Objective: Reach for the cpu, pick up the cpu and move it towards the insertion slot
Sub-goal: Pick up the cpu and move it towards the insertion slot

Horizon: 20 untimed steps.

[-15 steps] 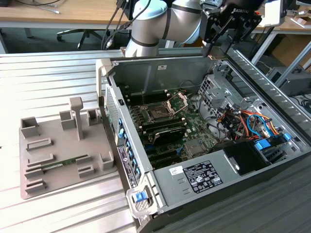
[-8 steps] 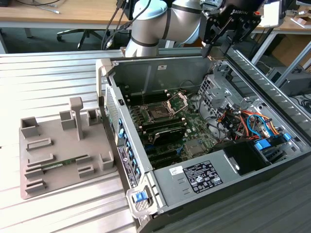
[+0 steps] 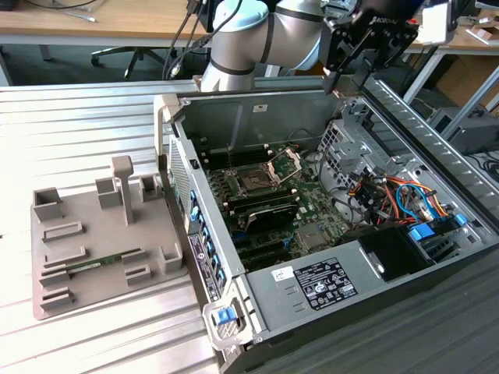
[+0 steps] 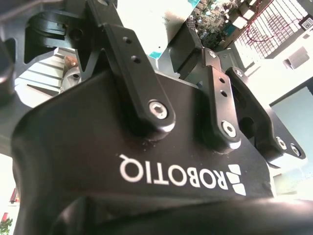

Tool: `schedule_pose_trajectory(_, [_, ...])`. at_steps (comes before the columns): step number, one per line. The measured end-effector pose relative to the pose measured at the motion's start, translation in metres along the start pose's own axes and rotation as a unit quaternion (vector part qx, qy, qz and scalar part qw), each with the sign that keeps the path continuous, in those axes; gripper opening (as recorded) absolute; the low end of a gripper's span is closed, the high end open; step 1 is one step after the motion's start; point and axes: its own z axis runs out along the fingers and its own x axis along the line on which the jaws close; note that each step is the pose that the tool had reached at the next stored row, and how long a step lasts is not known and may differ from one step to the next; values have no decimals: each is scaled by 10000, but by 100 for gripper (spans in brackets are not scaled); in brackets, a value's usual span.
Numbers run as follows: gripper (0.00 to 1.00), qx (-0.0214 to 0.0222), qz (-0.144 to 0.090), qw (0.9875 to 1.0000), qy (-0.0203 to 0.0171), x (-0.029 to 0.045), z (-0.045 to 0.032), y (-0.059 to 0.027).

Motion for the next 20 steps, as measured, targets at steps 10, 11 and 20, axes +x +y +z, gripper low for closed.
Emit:
schedule_pose_trajectory(10, [55, 0, 0, 10000, 0, 0, 22, -2])
schedule_pose_trajectory(11, [55, 0, 0, 10000, 0, 1, 24, -2])
schedule_pose_trajectory(20, [55, 0, 0, 10000, 0, 1, 39, -3])
